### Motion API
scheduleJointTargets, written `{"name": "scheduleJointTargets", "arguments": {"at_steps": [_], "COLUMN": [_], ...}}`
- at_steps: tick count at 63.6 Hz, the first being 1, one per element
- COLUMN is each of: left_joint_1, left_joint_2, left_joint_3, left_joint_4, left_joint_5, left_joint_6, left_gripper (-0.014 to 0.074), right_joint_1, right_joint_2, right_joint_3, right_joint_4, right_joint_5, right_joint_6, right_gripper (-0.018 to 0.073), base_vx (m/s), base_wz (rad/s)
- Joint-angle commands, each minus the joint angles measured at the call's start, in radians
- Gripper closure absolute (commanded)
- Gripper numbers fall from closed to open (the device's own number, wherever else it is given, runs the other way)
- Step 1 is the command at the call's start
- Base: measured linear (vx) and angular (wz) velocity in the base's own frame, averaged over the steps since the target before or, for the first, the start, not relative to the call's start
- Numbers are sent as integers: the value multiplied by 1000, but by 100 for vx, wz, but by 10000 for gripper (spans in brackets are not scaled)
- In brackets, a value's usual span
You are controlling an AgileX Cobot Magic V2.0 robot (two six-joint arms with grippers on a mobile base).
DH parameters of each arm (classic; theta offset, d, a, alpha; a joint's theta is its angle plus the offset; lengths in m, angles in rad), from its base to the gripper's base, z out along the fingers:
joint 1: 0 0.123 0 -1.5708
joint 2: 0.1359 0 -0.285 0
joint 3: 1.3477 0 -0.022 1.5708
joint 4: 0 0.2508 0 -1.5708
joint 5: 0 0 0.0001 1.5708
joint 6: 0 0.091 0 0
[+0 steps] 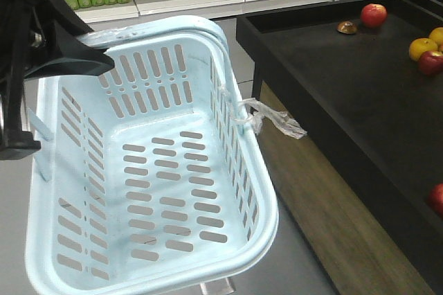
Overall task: Pick three apples into basket with both arms
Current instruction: 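Hold the basket up with the left gripper while the base turns away, then drive the base toward the drink shelves carrying the basket in the left gripper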
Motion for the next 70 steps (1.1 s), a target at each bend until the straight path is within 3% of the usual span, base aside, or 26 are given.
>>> {"name": "scheduleJointTargets", "arguments": {"at_steps": [1, 70], "left_joint_1": [-4, -4], "left_joint_2": [-24, -24], "left_joint_3": [-33, -33], "left_joint_4": [-3, -3], "left_joint_5": [-49, -49], "left_joint_6": [-12, -12], "left_gripper": [603, 603], "right_joint_1": [-7, -7], "right_joint_2": [-10, -10], "right_joint_3": [15, 15], "right_joint_4": [-11, -11], "right_joint_5": [-75, -75], "right_joint_6": [1, 1], "right_gripper": [568, 568], "base_vx": [0, 6], "base_wz": [17, 20]}}
